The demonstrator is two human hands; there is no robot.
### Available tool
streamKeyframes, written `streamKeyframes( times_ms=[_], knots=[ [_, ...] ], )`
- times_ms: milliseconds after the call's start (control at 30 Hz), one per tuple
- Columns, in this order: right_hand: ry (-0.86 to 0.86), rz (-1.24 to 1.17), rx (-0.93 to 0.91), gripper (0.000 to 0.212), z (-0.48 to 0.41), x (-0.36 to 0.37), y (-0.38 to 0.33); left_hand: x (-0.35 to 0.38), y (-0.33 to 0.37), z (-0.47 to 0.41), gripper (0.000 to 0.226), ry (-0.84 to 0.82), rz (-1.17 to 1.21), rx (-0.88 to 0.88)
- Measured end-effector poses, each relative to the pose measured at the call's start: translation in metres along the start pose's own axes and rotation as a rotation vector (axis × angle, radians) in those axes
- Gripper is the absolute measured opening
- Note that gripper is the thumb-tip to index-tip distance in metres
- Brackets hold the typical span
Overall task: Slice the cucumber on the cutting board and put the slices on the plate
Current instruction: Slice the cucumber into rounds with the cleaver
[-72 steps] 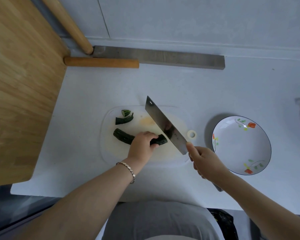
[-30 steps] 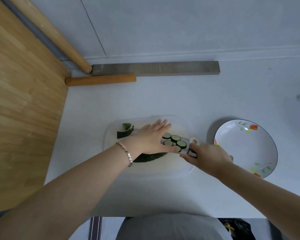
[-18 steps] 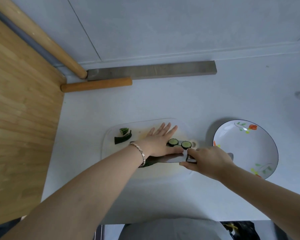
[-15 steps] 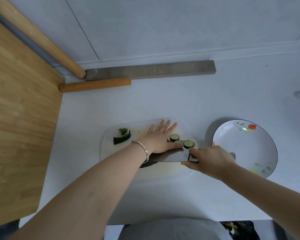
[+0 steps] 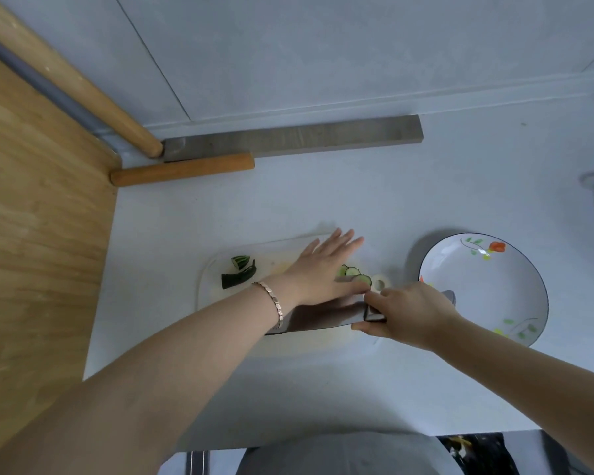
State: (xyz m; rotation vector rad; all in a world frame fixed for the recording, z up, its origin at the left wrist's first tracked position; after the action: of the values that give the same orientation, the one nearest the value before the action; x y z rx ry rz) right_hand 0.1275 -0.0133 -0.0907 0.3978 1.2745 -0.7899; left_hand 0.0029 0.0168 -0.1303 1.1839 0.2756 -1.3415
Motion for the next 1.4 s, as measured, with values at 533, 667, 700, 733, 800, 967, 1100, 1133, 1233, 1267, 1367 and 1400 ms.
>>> streamKeyframes(
  times_ms=[533,667,700,733,800,967,1100,1133,1233,1267,1367,1400],
  knots=[
    [-0.094,-0.355,0.462,0.043,0.035,0.018,0.017,-0.083,-0.045,0.065,0.035,0.594,0.123,-0.328],
    [-0.083,-0.968,0.694,0.048,0.046,0.039,0.018,-0.066,-0.040,0.111,0.018,0.902,0.160,-0.384],
    [-0.110,-1.118,0.739,0.047,0.047,0.043,0.017,-0.048,-0.039,0.110,0.017,0.808,0.142,-0.372],
    [-0.153,-1.227,0.774,0.048,0.047,0.046,0.014,-0.029,-0.037,0.107,0.022,0.676,0.104,-0.344],
    [-0.231,-1.309,0.778,0.048,0.044,0.048,0.008,0.009,-0.033,0.100,0.038,0.407,-0.061,-0.276],
    [-0.333,-1.251,0.705,0.050,0.039,0.051,-0.004,0.042,-0.035,0.108,0.028,0.285,-0.200,-0.260],
    [-0.382,-1.204,0.664,0.050,0.034,0.051,-0.011,0.051,-0.046,0.128,0.034,0.238,-0.311,-0.257],
    [-0.398,-1.188,0.652,0.050,0.033,0.051,-0.014,0.052,-0.049,0.132,0.034,0.250,-0.310,-0.260],
    [-0.416,-1.156,0.642,0.051,0.032,0.055,-0.016,0.052,-0.054,0.134,0.034,0.265,-0.282,-0.265],
    [-0.411,-1.158,0.649,0.050,0.032,0.055,-0.016,0.052,-0.054,0.134,0.034,0.263,-0.271,-0.270],
    [-0.370,-1.216,0.718,0.051,0.036,0.056,-0.007,0.053,-0.052,0.130,0.030,0.266,-0.194,-0.274],
    [-0.352,-1.241,0.744,0.051,0.039,0.055,-0.004,0.053,-0.051,0.129,0.027,0.273,-0.158,-0.282]
  ],
)
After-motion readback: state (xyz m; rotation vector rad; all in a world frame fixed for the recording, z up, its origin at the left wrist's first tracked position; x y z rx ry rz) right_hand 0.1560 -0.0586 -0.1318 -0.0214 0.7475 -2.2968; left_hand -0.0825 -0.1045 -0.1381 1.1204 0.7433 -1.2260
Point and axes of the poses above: each hand's wrist, its own z-axis away from the middle knuckle, its own x-axis out of the palm, y = z × x, the point moved 5 cm from there along -z, towards the middle knuckle, and after that the axes turned 3 degrees about -z, right-handed, at the moved point
